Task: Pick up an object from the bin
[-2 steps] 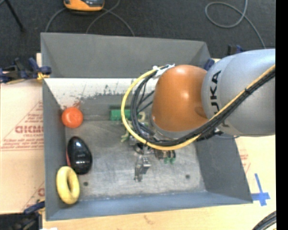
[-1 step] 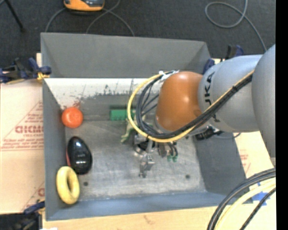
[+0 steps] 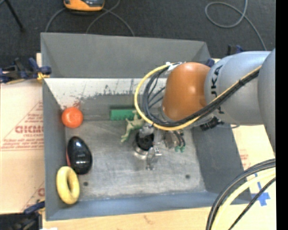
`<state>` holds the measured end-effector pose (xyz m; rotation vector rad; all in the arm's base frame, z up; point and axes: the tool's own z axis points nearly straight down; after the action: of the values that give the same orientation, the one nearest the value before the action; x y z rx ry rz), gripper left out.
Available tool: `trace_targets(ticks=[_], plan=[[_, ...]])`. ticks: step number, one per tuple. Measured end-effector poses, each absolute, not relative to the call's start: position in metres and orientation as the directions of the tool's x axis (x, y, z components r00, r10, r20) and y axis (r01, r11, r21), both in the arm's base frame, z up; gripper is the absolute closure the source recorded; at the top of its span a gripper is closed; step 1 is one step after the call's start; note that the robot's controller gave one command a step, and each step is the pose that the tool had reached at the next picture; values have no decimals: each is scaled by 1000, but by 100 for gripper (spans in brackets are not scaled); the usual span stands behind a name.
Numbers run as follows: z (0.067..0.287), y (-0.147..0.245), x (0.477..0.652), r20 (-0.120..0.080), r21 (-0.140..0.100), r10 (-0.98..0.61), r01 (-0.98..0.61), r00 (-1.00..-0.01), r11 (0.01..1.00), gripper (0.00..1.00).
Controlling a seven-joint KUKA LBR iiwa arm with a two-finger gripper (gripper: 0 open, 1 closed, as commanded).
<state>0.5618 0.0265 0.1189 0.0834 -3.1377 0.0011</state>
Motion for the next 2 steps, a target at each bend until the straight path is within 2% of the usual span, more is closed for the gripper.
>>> trace_targets(ticks=[1, 2], plan=[[129, 13, 579, -8, -2, -203, -203, -979, 979, 0], [85, 11, 596, -21, 1, -153, -153, -988, 988, 0]])
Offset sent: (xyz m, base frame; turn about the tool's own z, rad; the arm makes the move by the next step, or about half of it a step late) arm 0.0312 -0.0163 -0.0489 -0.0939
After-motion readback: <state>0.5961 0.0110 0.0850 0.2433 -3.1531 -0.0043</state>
